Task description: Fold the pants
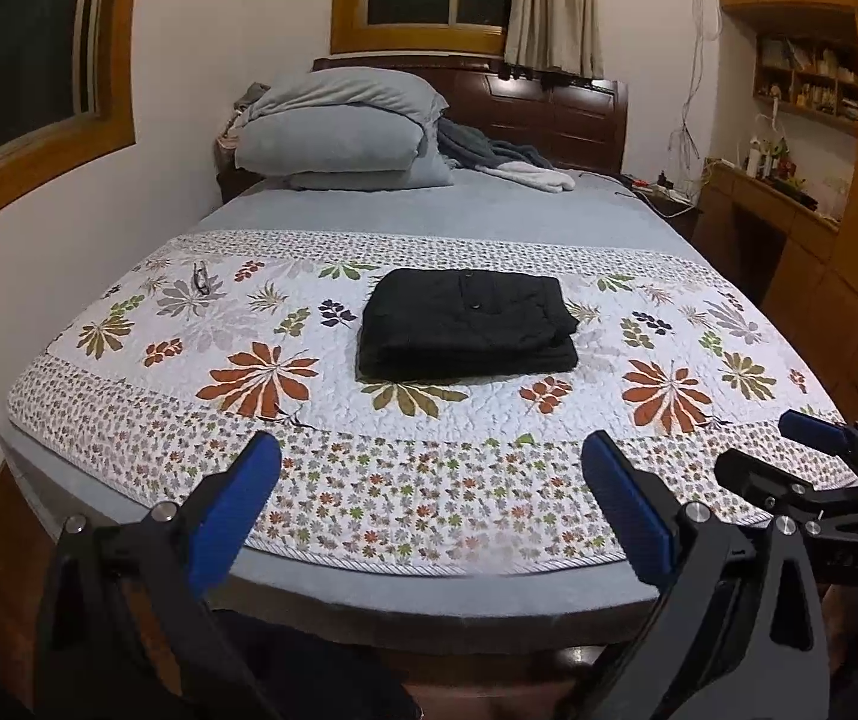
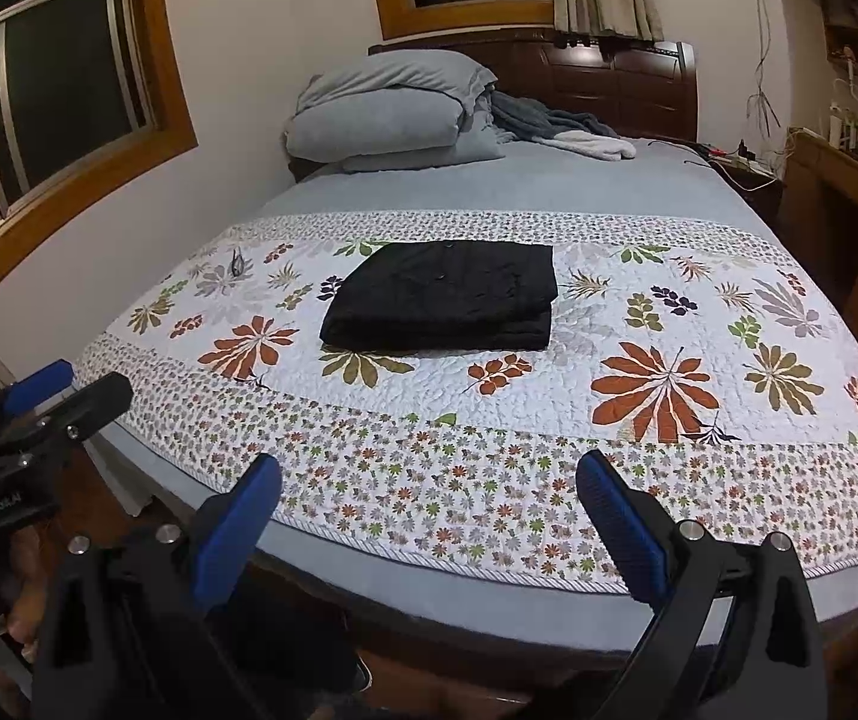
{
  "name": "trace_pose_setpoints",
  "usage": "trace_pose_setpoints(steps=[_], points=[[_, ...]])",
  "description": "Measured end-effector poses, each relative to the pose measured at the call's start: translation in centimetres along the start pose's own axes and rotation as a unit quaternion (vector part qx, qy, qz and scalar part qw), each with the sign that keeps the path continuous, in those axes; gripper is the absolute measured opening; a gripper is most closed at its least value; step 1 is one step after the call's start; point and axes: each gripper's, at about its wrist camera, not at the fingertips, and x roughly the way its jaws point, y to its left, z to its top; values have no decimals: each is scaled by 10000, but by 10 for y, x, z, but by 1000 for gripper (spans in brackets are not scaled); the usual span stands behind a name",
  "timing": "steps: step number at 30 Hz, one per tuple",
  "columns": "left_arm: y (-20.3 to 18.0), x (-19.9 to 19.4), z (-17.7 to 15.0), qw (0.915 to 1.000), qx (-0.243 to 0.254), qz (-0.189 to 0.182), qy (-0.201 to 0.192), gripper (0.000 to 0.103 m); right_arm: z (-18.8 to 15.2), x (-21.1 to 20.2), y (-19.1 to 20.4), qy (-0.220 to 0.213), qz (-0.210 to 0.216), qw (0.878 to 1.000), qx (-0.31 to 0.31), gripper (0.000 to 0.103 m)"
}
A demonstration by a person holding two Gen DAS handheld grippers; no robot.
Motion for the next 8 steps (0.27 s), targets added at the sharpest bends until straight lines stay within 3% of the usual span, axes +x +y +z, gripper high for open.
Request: trace_pose_setpoints(steps=[8], points=[[-5,-6,1,9999,103,4,-17,100,1,-8,1,-64,-24,10000,-5,99]])
